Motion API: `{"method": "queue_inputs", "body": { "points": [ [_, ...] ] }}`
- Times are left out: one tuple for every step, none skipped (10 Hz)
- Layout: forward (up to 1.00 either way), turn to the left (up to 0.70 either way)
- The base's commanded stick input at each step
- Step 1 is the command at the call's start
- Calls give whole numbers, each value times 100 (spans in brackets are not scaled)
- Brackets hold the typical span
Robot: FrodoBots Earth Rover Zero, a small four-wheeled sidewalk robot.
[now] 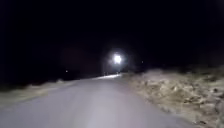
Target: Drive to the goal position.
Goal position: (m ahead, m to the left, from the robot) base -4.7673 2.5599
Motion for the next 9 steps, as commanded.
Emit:
{"method": "queue_inputs", "body": {
  "points": [
    [100, 0],
    [100, 0],
    [100, 0],
    [100, 32],
    [100, 40],
    [100, 40],
    [100, 40],
    [100, 40],
    [100, 40]
  ]
}}
